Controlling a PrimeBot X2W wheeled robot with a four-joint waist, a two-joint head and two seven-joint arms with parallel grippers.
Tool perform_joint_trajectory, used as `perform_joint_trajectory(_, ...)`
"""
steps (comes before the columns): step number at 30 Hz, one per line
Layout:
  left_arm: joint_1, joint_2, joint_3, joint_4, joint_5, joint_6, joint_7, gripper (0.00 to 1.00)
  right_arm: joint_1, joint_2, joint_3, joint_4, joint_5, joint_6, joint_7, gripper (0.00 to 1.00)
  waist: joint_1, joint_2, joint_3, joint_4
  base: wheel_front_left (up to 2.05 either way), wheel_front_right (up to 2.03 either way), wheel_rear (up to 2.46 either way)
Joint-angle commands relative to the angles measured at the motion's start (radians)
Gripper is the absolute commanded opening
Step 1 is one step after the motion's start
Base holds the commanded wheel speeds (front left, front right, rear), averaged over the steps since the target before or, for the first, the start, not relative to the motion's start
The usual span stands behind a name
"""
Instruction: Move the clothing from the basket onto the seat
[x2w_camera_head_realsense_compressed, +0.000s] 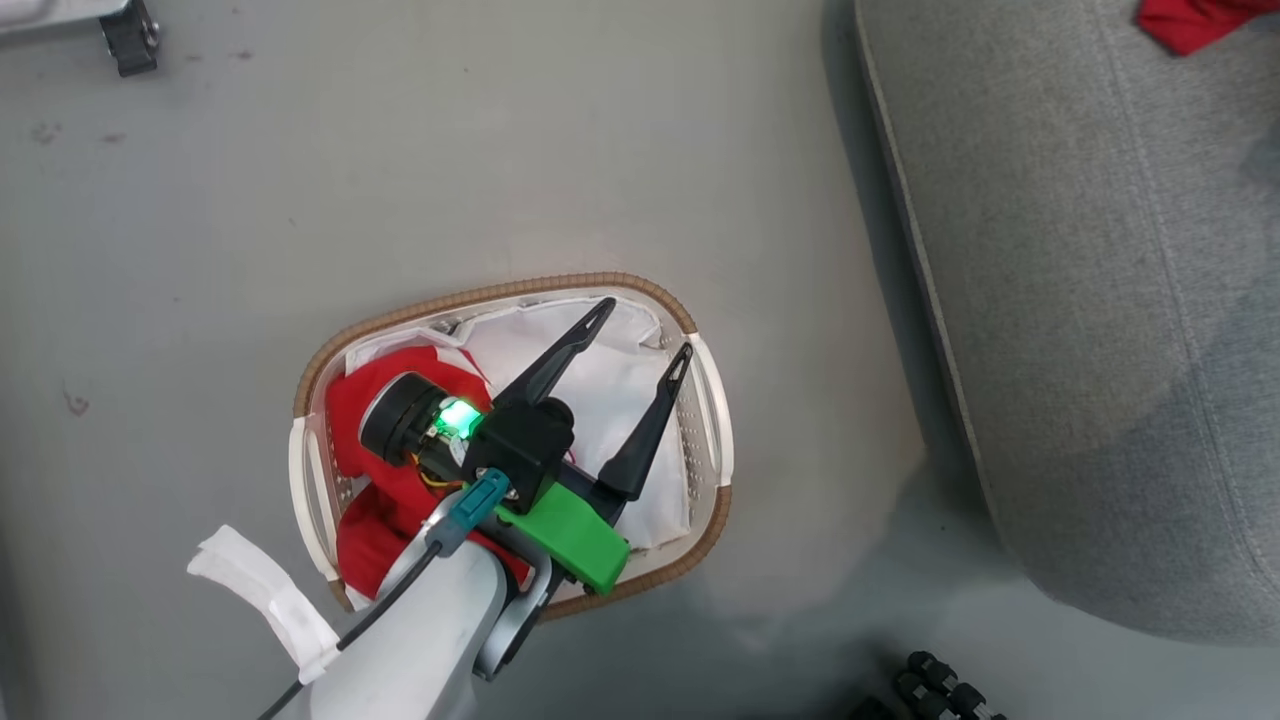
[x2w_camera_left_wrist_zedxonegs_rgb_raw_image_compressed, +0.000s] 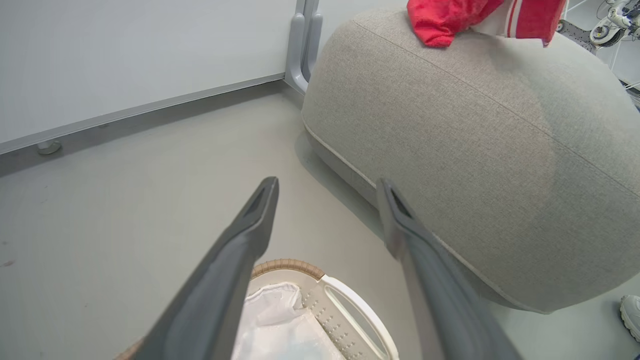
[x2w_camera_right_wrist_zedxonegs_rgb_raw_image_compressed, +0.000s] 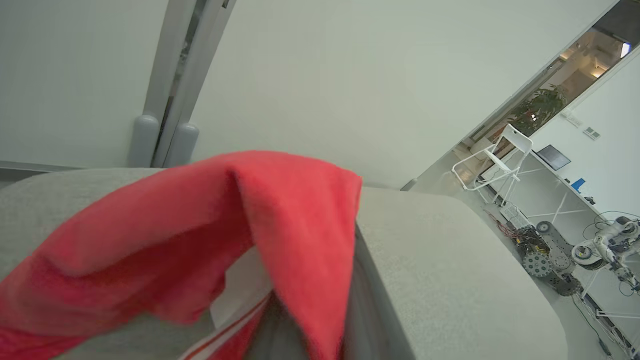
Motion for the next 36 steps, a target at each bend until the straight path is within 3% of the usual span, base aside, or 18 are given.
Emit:
perform_joint_trajectory(1, -0.018, 0.013, 0.0, 0.0, -0.003, 0.003, 0.002, 1.0, 0.011, -0.003, -0.018, 0.014, -0.013, -0.001, -0.007, 0.0, -0.0002, -0.0001, 0.021, 0.006, 0.0, 0.0, 0.0)
perform_joint_trajectory(2, -0.02, 0.014, -0.001, 0.0, -0.003, 0.003, 0.003, 1.0, 0.018, 0.001, -0.026, 0.025, -0.022, -0.001, -0.007, 0.0, -0.0002, -0.0001, 0.023, 0.005, 0.0, 0.0, 0.0)
perform_joint_trajectory(4, -0.02, 0.016, 0.0, 0.008, -0.007, 0.007, -0.002, 1.0, 0.036, 0.026, -0.045, 0.056, -0.043, -0.001, -0.008, 0.35, -0.0002, -0.0001, 0.023, 0.002, 0.0, 0.0, 0.0)
perform_joint_trajectory(5, -0.019, 0.017, 0.001, 0.01, -0.007, 0.008, -0.004, 1.0, 0.039, 0.03, -0.045, 0.061, -0.047, -0.001, -0.009, 0.45, -0.0002, -0.0001, 0.022, 0.0, 0.0, 0.0, 0.0)
perform_joint_trajectory(6, -0.018, 0.018, 0.002, 0.013, -0.011, 0.008, -0.005, 1.0, 0.044, 0.034, -0.044, 0.068, -0.052, -0.001, -0.009, 0.98, -0.0002, -0.0001, 0.02, -0.001, 0.0, 0.0, 0.0)
perform_joint_trajectory(23, 0.033, -0.004, 0.025, 0.107, -0.074, 0.001, -0.056, 1.0, 0.269, 0.113, 0.058, -0.028, 0.053, -0.001, -0.011, 1.0, -0.0002, -0.0001, -0.142, -0.036, 0.0, 0.0, 0.0)
perform_joint_trajectory(36, 0.088, -0.065, 0.116, 0.162, -0.131, 0.005, -0.08, 1.0, 0.332, 0.095, 0.174, -0.113, 0.129, -0.001, -0.01, 1.0, -0.0002, -0.0001, -0.353, 0.062, 0.0, 0.0, 0.0)
